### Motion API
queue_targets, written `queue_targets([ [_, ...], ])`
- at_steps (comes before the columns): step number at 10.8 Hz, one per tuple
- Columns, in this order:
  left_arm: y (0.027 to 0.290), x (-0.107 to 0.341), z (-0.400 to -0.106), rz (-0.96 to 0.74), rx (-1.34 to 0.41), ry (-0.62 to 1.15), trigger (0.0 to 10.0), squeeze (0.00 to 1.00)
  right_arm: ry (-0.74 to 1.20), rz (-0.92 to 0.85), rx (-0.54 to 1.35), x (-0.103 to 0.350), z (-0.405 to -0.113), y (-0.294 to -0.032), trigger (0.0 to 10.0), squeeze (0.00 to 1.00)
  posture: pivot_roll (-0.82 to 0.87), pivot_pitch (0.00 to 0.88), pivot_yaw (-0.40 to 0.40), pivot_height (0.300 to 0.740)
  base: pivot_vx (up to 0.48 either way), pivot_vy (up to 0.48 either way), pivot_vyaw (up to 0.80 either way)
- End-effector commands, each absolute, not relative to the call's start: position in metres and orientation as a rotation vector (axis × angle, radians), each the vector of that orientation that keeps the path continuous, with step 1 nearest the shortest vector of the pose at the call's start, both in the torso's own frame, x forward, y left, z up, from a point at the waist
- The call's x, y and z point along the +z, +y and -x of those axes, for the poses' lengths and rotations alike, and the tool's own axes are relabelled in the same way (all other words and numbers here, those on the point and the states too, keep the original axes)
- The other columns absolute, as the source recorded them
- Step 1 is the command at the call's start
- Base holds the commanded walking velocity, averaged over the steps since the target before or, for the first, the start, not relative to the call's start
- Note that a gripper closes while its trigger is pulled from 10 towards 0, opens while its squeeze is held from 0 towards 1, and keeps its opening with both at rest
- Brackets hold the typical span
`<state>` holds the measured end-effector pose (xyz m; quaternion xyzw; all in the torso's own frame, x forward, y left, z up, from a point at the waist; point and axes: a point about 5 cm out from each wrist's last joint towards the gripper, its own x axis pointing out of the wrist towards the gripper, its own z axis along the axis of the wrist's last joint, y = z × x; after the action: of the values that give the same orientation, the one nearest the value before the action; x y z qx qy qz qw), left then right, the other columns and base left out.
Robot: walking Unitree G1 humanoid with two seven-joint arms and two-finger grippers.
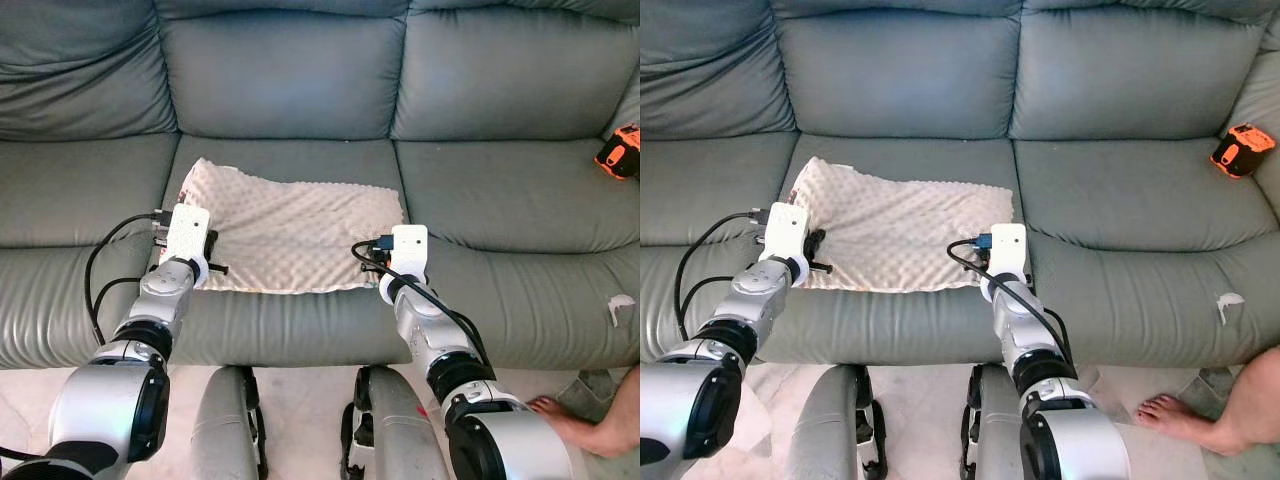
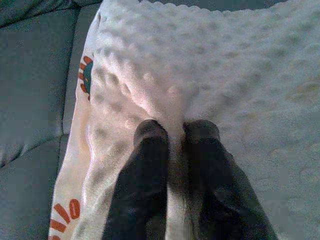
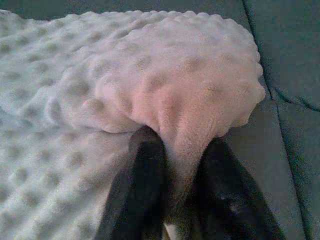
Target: Move the pillow to the sofa
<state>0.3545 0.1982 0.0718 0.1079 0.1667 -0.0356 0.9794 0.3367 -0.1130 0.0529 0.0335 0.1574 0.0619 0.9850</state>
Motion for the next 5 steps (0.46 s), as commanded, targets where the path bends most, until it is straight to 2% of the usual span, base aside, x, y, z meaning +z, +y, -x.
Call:
queue_targets([
  [1,0.203,0.073,-0.356,-0.246,-0.062,0.352,10.0,1.00,0.341,-0.047,0.117,0.048,-0.335,-0.113,10.0,1.00,-0.07,0.237,-0.032,0.647,0.000,0.000,0.00],
  [5,0.207,0.069,-0.353,-0.291,-0.052,0.392,10.0,1.00,0.450,0.007,0.000,0.035,-0.327,-0.124,10.0,1.00,-0.07,0.217,-0.038,0.647,0.000,0.000,0.00],
])
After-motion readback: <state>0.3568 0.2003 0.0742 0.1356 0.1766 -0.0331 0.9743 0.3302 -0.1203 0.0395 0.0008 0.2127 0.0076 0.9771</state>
